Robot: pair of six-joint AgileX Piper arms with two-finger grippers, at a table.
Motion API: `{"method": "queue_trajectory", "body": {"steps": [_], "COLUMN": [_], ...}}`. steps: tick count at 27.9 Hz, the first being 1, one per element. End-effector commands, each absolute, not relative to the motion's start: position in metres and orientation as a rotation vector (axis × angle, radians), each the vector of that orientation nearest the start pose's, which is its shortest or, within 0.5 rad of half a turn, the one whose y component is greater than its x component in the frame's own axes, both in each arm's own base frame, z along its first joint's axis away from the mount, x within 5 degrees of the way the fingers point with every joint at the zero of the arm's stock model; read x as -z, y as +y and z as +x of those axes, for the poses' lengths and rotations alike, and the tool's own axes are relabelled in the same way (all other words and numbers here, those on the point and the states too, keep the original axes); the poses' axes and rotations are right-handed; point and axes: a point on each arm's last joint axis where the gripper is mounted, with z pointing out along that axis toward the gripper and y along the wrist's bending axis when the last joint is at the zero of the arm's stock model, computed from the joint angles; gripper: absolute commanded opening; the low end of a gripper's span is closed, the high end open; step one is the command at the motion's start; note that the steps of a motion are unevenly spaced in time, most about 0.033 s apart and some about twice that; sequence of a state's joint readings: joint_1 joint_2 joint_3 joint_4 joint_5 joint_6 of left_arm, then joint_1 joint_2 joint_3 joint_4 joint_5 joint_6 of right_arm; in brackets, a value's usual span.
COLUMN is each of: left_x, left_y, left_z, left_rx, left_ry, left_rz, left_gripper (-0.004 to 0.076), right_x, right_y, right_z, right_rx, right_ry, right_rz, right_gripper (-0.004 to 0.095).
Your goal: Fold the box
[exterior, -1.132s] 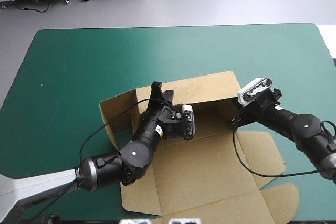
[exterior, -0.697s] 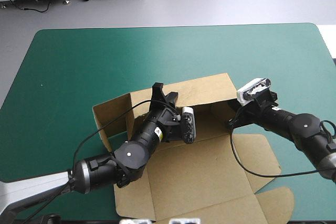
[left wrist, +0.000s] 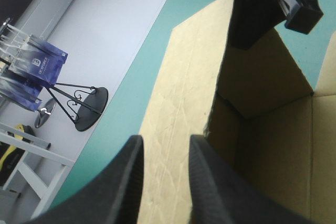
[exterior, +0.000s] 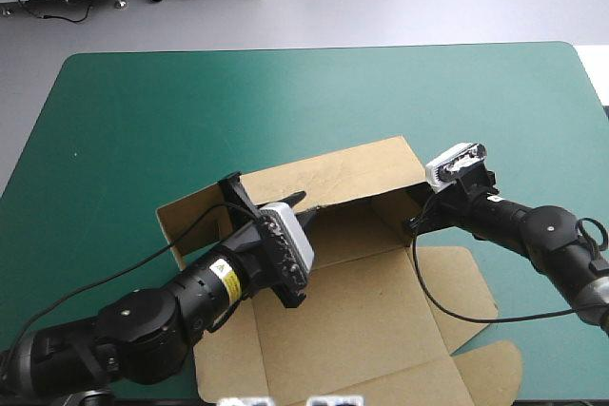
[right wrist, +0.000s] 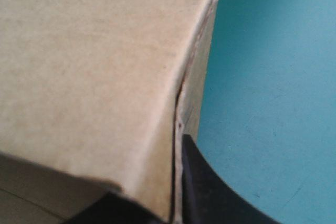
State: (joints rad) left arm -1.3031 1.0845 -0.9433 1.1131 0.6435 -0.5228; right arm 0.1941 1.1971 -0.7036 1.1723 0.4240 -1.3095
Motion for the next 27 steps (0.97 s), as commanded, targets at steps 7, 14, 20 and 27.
{"method": "queue_trajectory", "body": {"steps": [7, 14, 20, 27], "left_x": [-0.417, -0.453, -0.464, -0.429], "left_y": [-0.12, -0.081, -0.106, -0.147], "left_z": [0.101, 0.101, 0.116, 0.199], "left_rx": [-0.069, -0.121, -0.049, -0.114], "left_ry": [1.552, 1.584, 1.515, 1.673], "left_rz": [0.868, 0.656, 0.671, 0.677], "left_gripper": [0.0218, 0.0218, 0.0218, 0.0218], "right_x": [-0.294, -0.31, -0.315, -0.318], "right_y": [0.081, 0.074, 0.074, 0.074], "right_z": [0.228, 0.218, 0.211, 0.202], "right_rx": [-0.423, -0.334, -0.358, -0.403], "right_ry": [2.015, 2.06, 2.056, 2.083], "right_rz": [-0.619, -0.657, -0.663, -0.651], "right_gripper": [-0.0022, -0.0023, -0.0023, -0.0023]}}
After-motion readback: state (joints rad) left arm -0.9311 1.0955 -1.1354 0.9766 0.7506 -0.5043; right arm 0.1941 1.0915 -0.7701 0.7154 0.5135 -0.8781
